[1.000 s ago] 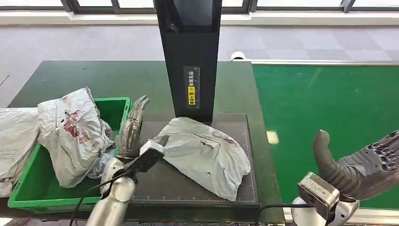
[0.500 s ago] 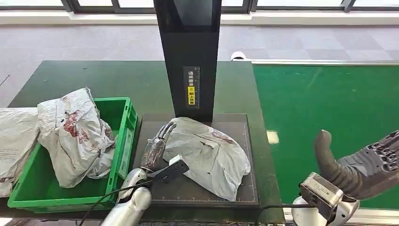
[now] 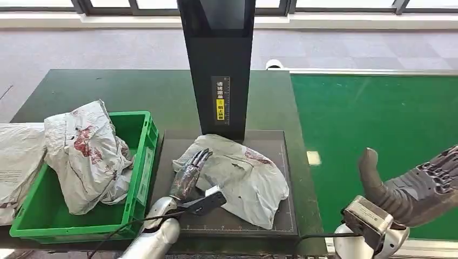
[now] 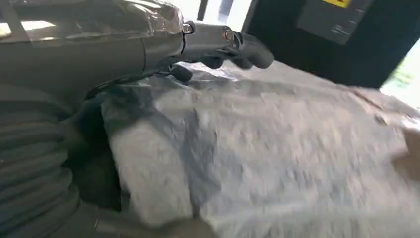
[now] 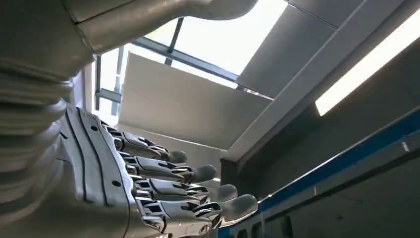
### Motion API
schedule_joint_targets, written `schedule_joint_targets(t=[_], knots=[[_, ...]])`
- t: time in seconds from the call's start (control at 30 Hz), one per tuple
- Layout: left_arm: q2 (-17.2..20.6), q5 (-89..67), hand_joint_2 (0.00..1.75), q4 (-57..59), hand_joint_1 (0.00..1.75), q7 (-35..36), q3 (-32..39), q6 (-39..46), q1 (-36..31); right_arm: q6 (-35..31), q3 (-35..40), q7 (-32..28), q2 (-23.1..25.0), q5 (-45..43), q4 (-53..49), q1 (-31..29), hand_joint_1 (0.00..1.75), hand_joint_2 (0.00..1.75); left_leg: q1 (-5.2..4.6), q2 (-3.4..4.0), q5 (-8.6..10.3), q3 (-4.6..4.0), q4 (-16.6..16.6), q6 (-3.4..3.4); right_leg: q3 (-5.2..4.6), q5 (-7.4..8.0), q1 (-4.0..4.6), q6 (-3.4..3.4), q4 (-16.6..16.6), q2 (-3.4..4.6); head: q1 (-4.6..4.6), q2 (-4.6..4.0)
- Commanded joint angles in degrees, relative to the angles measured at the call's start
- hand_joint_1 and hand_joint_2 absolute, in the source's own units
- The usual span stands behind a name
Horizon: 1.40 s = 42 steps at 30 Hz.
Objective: Moved the parcel from conveyor to table for the left to box.
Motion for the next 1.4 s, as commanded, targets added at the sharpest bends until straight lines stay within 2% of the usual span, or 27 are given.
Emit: schedule_joint_targets(t=[0.03, 0.07, 0.1, 0.23, 0.27, 0.3, 0.33, 0.4, 0.5, 0.7, 0.73, 0.77, 0.8, 0.9, 1.03, 1.33, 1.4], knots=[[1.01, -0.63, 1.75, 7.13, 1.75, 0.26, -2.54, -0.17, -1.86, -0.05, -2.0, -0.05, 1.85, -0.24, 4.29, -1.94, 0.0, 1.75, 0.04, 0.08, 0.02, 0.07, -0.06, -0.01, 0.07, 0.05, 0.04, -0.04, -0.08, 0.07, 0.02, 0.0], [1.01, -0.63, 1.75, 7.13, 1.75, 0.26, -2.54, -0.17, -1.86, -0.05, -2.0, -0.05, 1.85, -0.24, 4.29, -1.94, 0.0, 1.75, 0.04, 0.11, 0.04, 0.09, -0.09, -0.01, 0.07, 0.07, 0.05, -0.06, -0.11, 0.1, 0.02, 0.0], [1.01, -0.63, 1.75, 7.13, 1.38, 0.26, -2.54, -0.17, -1.86, -0.05, -2.0, -0.05, 1.85, -0.24, 4.29, -1.94, 0.0, 1.75, 0.04, 0.12, 0.09, 0.08, -0.14, -0.01, 0.05, 0.11, 0.05, -0.08, -0.15, 0.1, 0.02, 0.0], [1.82, -0.68, 1.75, 7.36, 1.38, 0.65, -2.11, -0.43, -1.89, -0.05, -1.18, -0.05, 0.92, -1.05, 7.46, -1.8, 0.0, 1.75, 0.05, 0.16, 0.07, 0.17, -0.15, 0.02, 0.14, 0.08, 0.06, -0.06, -0.15, 0.13, 0.02, 0.0], [2.05, -0.73, 1.75, 7.4, 1.54, 0.63, -2.09, -0.46, -1.88, -0.05, -1.2, -0.05, 0.88, -1.1, 7.62, -1.9, 0.0, 1.75, 0.06, 0.18, 0.09, 0.17, -0.19, 0.01, 0.15, 0.11, 0.08, -0.08, -0.2, 0.15, 0.02, 0.0], [2.08, -0.93, 1.75, 7.39, 1.61, 0.66, -2.19, -0.33, -1.89, -0.05, -1.18, -0.05, 0.78, -1.19, 7.87, -2.02, 0.0, 1.75, 0.04, 0.17, 0.05, 0.2, -0.12, 0.02, 0.18, 0.06, 0.05, -0.06, -0.12, 0.14, 0.02, 0.0], [2.07, -1.12, 1.75, 7.22, 1.75, 0.81, -2.05, 0.29, -1.87, -0.05, -1.24, -0.05, 0.81, -0.98, 8.14, -2.14, 0.0, 1.75, 0.04, 0.22, 0.1, 0.23, -0.22, 0.01, 0.18, 0.13, 0.06, -0.08, -0.21, 0.19, 0.0, 0.0], [2.23, -1.56, 1.75, 6.39, 1.75, 0.94, -1.77, 2.25, -1.79, -0.05, -1.24, -0.05, 0.81, -0.89, 8.25, -2.13, 0.0, 1.75, 0.07, 0.18, 0.08, 0.23, -0.2, 0.01, 0.21, 0.11, 0.08, -0.08, -0.2, 0.15, 0.02, 0.02], [1.66, 2.3, 1.75, 1.12, 1.75, -2.94, 1.66, 9.73, -0.29, -0.05, -1.4, -0.05, 0.9, -0.95, 7.72, -1.51, 0.0, 1.75, 0.04, 0.18, 0.05, 0.2, -0.12, 0.02, 0.17, 0.07, 0.05, -0.06, -0.11, 0.16, 0.0, 0.0], [1.83, 3.17, 1.75, -0.98, 1.75, -3.54, 2.52, 11.29, 0.35, -0.05, -1.22, -0.05, 0.79, -1.12, 7.47, -1.15, 0.0, 1.75, 0.06, 0.07, 0.06, 0.11, -0.08, 0.02, 0.08, 0.05, 0.07, -0.06, -0.08, 0.06, 0.02, 0.02], [1.73, 3.98, 1.75, -5.02, 1.75, -5.47, 3.78, 17.13, 1.81, -0.05, -1.05, -0.05, 0.61, -1.13, 7.5, -1.01, 0.0, 1.75, 0.07, 0.08, 0.07, 0.11, -0.12, 0.01, 0.09, 0.06, 0.08, -0.07, -0.11, 0.06, 0.02, 0.02], [1.73, 3.98, 1.75, -5.02, 1.75, -5.47, 3.78, 17.13, 1.81, -0.05, -1.05, -0.05, 0.61, -1.13, 7.5, -1.01, 0.0, 1.75, 0.06, 0.11, 0.04, 0.07, -0.06, 0.02, 0.05, 0.05, 0.07, -0.05, -0.06, 0.1, 0.02, 0.0], [1.04, 2.23, 1.75, -14.31, 1.75, -7.67, 8.57, 20.05, 4.96, -0.05, -0.85, -0.05, 0.38, -1.27, 7.42, -0.78, 0.0, 1.75, 0.07, 0.14, 0.05, 0.07, -0.09, 0.02, 0.05, 0.07, 0.09, -0.06, -0.11, 0.12, 0.02, 0.0], [-2.67, -0.05, 1.75, -32.11, 1.75, -12.7, 18.32, 20.05, 9.27, -0.05, -0.8, -0.05, 0.27, -1.3, 7.06, -0.52, 0.0, 1.75, 0.1, 0.25, -0.02, -0.08, 0.04, 0.02, -0.15, 0.04, 0.12, -0.06, 0.0, 0.22, 0.02, 0.02], [-6.95, -1.73, 1.75, -47.41, 1.75, -18.22, 25.32, 20.05, 12.47, -0.05, -1.1, -0.05, 0.04, -1.41, 6.71, -0.39, 0.0, 1.75, 0.15, 0.25, -0.03, -0.08, 0.03, 0.01, -0.15, 0.02, 0.16, -0.08, -0.02, 0.23, 0.0, 0.0], [-6.95, -1.73, 1.75, -47.41, 1.75, -18.22, 25.32, 20.05, 12.47, -0.05, -1.1, -0.05, 0.04, -1.41, 6.71, -0.39, 0.0, 1.75, 0.04, 0.13, 0.04, -0.03, -0.06, 0.03, -0.09, 0.01, 0.06, -0.05, -0.05, 0.09, 0.02, 0.02], [-8.24, -0.01, 1.75, -51.78, 1.75, -21.92, 28.44, 20.05, 12.65, -0.05, -1.31, -0.05, 0.18, -1.25, 6.51, -0.35, 0.0, 1.75, 0.08, 0.11, 0.07, 0.01, -0.13, 0.03, -0.03, 0.05, 0.11, -0.08, -0.14, 0.07, 0.02, 0.02]])
